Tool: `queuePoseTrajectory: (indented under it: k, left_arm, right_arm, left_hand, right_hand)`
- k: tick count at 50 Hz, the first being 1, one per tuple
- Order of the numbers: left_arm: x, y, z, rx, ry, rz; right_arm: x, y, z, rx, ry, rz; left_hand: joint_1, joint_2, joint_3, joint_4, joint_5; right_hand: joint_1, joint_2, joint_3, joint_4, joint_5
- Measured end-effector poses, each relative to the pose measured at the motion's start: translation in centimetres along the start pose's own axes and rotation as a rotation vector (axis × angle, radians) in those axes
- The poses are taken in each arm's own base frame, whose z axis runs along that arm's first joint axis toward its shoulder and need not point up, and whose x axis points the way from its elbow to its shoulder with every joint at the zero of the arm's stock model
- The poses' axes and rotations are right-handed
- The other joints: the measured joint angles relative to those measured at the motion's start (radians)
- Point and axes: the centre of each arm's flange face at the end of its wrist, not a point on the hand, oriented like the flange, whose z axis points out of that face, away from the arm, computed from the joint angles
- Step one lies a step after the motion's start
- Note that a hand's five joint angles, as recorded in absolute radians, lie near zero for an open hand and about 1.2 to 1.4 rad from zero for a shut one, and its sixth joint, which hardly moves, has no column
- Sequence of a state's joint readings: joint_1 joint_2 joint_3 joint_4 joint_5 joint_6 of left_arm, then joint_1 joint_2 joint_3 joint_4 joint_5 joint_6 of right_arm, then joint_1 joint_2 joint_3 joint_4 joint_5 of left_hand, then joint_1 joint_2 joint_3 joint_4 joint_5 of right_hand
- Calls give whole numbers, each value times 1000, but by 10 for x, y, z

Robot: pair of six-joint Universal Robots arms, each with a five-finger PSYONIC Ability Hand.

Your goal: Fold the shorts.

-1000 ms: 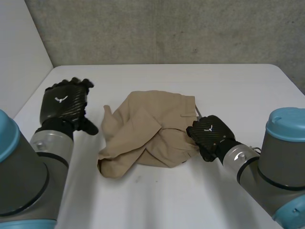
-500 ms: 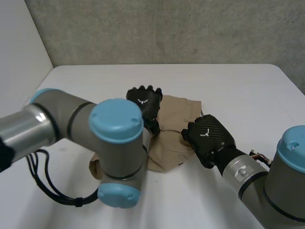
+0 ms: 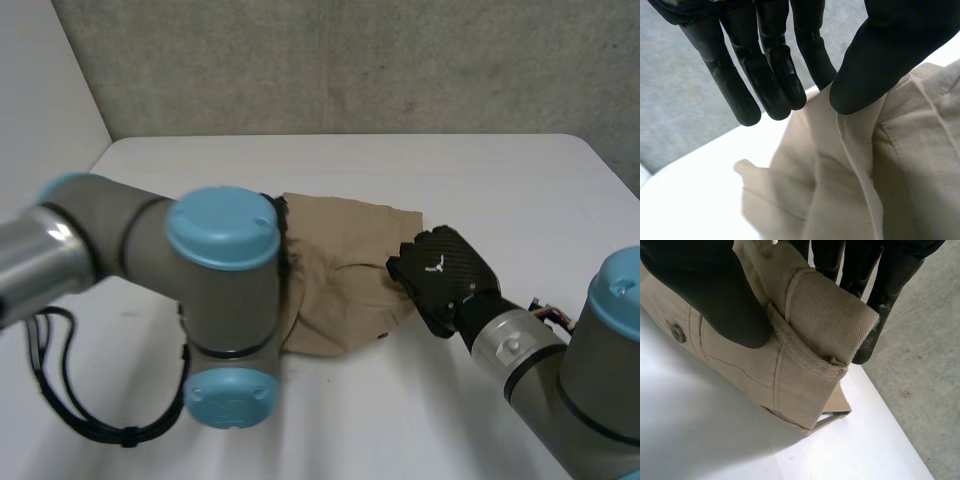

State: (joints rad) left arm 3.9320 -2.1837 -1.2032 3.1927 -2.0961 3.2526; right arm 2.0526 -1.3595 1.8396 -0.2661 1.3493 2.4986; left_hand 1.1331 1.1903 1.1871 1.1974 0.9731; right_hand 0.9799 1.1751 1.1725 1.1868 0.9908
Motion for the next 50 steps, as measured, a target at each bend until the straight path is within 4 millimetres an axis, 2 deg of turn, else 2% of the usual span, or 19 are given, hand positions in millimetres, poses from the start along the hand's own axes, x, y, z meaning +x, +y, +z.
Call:
queuePoseTrajectory:
  k: [5, 9, 15, 20, 24, 26, 29, 34, 38, 40, 42, 44, 46, 47, 49, 50]
  left_arm:
    - [-21, -22, -22, 32, 0, -8]
    - [-37, -41, -49, 62, 44, 46]
    - [-58, -59, -80, 90, 80, 167]
    - [-71, -63, -100, 72, 94, 279]
    - [-77, -57, -105, 25, 107, 356]
    - [-78, -50, -103, -8, 122, 391]
    - [-76, -37, -95, -55, 148, 422]
    - [-65, -13, -69, -120, 183, 447]
    - [-56, -3, -41, -119, 178, 451]
    - [-53, -6, -14, -75, 147, 452]
    - [-53, -16, 7, -15, 107, 457]
    - [-56, -34, 30, 75, 49, 466]
    - [-63, -63, 52, 198, -29, 478]
    - [-64, -69, 55, 221, -43, 480]
    - [-72, -109, 70, 386, -136, 476]
    - [-73, -118, 71, 424, -156, 472]
  right_arm:
    - [16, -13, 4, 3, 19, -3]
    - [40, -35, 2, -3, 35, 2]
    - [65, -66, -10, -25, 27, 10]
    - [75, -85, -23, -74, -17, 21]
    - [72, -88, -30, -130, -71, 11]
    - [67, -82, -30, -185, -123, -17]
    - [59, -70, -23, -245, -180, -59]
    - [51, -47, 2, -299, -227, -90]
    - [52, -36, 26, -302, -201, -93]
    - [61, -34, 53, -262, -115, -105]
    - [71, -41, 70, -204, -33, -121]
    - [85, -54, 88, -118, 69, -141]
    - [102, -73, 103, -2, 187, -165]
    - [106, -78, 106, 27, 216, -171]
    - [130, -108, 116, 194, 367, -199]
    - [135, -114, 117, 230, 398, -205]
  left_hand:
    - [0, 3, 0, 0, 0]
    - [0, 4, 0, 0, 0]
    - [0, 4, 0, 1, 0]
    - [0, 4, 0, 1, 0]
    - [0, 4, 0, 1, 0]
    - [0, 4, 0, 1, 0]
    - [0, 4, 1, 1, 0]
    - [0, 4, 5, 1, 0]
    - [0, 5, 5, 1, 0]
    - [0, 5, 5, 1, 0]
    - [0, 6, 5, 1, 0]
    - [0, 6, 5, 1, 0]
    - [0, 6, 6, 1, 0]
    - [0, 6, 6, 1, 0]
    - [0, 7, 6, 1, 0]
    - [0, 7, 6, 1, 0]
  right_hand:
    - [0, 0, 0, 0, 0]
    - [0, 0, -1, 0, 0]
    - [0, 0, 0, 0, 0]
    - [0, 0, 0, 0, 0]
    - [0, 0, 0, 0, 0]
    - [0, 0, 0, 0, 0]
    - [0, 0, 0, 0, 0]
    - [0, 0, 0, 0, 0]
    - [0, 0, 0, 0, 0]
    - [0, 0, 0, 0, 0]
    - [0, 0, 0, 0, 0]
    - [0, 0, 0, 4, 0]
    - [0, 0, 0, 5, 0]
    - [0, 0, 0, 5, 0]
    - [0, 1, 0, 5, 0]
    - [0, 1, 0, 5, 0]
